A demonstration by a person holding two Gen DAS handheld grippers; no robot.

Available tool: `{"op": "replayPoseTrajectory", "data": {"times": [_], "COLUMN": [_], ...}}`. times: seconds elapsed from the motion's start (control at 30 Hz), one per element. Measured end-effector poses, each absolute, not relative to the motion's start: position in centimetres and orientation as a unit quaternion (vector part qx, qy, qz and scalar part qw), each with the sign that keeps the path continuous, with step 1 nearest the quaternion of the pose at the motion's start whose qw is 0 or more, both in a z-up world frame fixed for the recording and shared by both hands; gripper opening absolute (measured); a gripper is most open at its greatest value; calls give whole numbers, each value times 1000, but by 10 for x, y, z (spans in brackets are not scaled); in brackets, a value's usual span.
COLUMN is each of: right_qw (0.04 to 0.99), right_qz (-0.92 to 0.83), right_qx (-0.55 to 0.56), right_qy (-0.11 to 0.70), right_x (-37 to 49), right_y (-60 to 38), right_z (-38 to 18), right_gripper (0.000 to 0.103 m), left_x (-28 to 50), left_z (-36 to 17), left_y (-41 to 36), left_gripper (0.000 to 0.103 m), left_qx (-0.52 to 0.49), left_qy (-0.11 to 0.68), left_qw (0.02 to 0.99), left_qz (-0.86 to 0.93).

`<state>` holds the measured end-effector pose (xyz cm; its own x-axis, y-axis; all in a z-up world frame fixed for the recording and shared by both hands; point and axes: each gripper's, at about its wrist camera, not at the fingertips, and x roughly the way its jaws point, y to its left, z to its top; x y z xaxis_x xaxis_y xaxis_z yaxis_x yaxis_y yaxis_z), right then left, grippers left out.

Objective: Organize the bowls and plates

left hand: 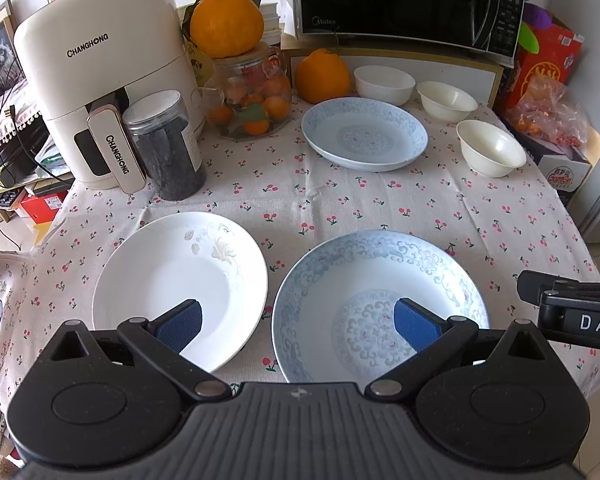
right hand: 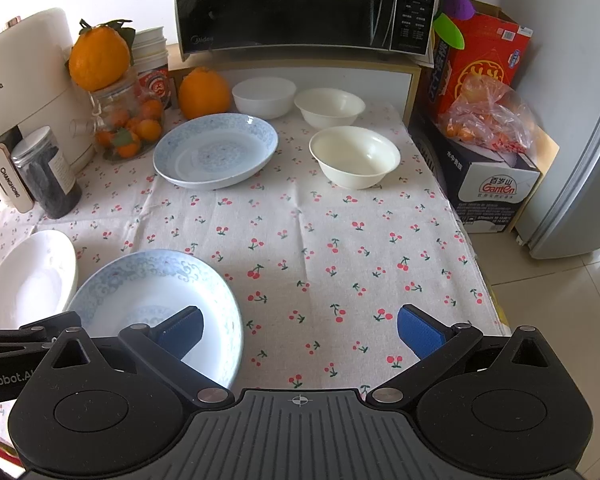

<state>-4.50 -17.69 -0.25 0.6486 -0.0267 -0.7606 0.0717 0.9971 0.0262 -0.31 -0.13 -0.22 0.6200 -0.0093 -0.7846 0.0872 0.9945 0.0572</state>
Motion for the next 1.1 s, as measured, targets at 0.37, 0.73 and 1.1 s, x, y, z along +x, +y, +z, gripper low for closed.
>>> {"op": "replayPoseTrajectory", "data": {"times": [0.37,0.73,1.1], "right_qw": [907,907,906], "right_qz": [-26,-26,-26], "right_qx": [26,26,26], "right_qy": [420,420,421], "right_x": [-45,-45,-45], "right_y": [-177,-177,-177], "right_z": [-3,-3,-3], "right_gripper": [103,103,103], "left_x": [-3,-3,-6], "left_z": [-2,-2,-4], "left_y": [-2,-2,-3], "left_gripper": [103,102,102], "left_qx": [45,44,44], "left_qy": [435,436,437], "left_qw": [899,898,898], "left_qz": [-27,-26,-27]}}
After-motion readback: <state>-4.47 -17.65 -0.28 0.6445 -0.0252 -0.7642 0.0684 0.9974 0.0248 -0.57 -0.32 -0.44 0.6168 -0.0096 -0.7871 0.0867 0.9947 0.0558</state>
